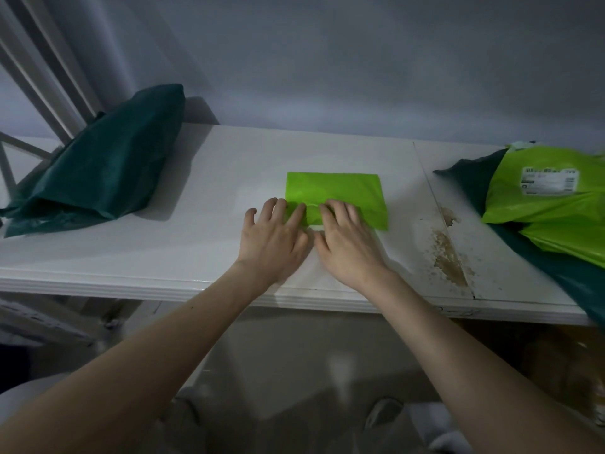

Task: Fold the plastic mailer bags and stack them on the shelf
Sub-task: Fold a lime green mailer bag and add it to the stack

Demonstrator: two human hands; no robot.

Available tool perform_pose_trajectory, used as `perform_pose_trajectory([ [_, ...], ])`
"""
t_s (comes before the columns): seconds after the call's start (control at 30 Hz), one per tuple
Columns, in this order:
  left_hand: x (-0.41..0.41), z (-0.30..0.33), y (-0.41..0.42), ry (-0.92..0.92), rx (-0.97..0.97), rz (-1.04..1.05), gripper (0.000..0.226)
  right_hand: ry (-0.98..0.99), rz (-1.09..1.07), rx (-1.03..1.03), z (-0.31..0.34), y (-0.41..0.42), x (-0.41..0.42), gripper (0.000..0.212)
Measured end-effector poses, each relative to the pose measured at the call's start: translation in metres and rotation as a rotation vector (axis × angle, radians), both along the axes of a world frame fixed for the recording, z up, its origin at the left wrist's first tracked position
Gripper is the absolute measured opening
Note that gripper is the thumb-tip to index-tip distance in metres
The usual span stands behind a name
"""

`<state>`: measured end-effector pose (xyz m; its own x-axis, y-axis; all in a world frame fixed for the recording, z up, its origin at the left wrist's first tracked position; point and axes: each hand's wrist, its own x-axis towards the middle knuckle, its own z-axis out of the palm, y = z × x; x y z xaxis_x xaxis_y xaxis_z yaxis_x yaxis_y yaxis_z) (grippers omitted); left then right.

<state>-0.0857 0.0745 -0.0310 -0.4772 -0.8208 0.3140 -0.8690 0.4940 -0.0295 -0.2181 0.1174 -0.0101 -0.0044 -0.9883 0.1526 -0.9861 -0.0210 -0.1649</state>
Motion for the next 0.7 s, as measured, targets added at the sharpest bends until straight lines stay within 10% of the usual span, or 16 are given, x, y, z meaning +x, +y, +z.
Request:
perform_pose_trajectory([
  [0.7,-0.045,0.002,-0.001,0.051,-0.107,-0.152,0.057,0.036,-0.040,0.054,0.003,0.007,-0.036,0.051],
])
